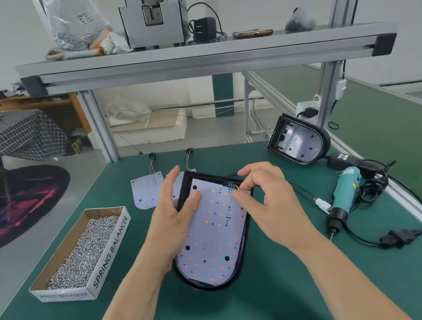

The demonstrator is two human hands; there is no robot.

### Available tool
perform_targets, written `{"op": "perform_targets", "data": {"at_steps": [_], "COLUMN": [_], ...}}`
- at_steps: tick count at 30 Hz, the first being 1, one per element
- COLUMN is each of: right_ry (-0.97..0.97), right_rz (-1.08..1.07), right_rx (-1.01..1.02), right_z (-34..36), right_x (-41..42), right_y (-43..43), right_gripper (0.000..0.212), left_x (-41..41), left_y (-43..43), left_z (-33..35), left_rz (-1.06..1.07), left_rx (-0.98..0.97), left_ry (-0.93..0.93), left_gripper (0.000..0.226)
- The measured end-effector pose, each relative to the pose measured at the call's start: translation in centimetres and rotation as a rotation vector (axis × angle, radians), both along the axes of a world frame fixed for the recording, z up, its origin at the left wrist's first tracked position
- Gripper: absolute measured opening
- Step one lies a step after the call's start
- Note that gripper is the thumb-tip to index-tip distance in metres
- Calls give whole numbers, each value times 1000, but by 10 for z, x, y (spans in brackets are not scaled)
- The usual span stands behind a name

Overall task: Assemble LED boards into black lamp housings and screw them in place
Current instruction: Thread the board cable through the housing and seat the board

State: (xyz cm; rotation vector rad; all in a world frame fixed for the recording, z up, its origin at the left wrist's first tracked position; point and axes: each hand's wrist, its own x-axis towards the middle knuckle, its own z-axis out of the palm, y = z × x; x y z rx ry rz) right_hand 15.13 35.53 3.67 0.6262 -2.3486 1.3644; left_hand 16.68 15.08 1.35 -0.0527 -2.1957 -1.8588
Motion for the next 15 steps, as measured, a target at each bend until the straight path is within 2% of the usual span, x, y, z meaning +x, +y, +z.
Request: {"op": "perform_targets", "data": {"at_steps": [3, 4, 6, 8, 9, 11, 13, 15], "right_ry": [64, 101, 105, -91, -238, -482, -572, -553], "right_rz": [-1, -23, -65, 0, 98, 357, 533, 519], "right_rx": [51, 7, -222, -503, -561, -475, -361, -329], "right_z": [1, 1, 0, -2, -5, -15, -24, -30], "right_x": [-1, -2, -6, -12, -15, -16, -11, -5], "right_y": [0, -2, -1, 6, 11, 13, 3, -7], "right_gripper": [17, 16, 17, 28, 41, 60, 50, 38], "left_x": [1, 2, 3, 6, 7, 11, 13, 14], "left_y": [2, 2, 0, -3, -4, -5, -3, 0], "left_z": [-1, 0, 1, 3, 4, 5, 3, 1], "left_rz": [-17, -18, -43, -93, -123, -188, -234, -263], "left_rx": [50, 71, 128, 215, 259, 330, 372, 406], "left_ry": [-56, -68, -92, -124, -143, -195, -252, -269], "left_gripper": [41, 37, 35, 38, 38, 40, 46, 43]}}
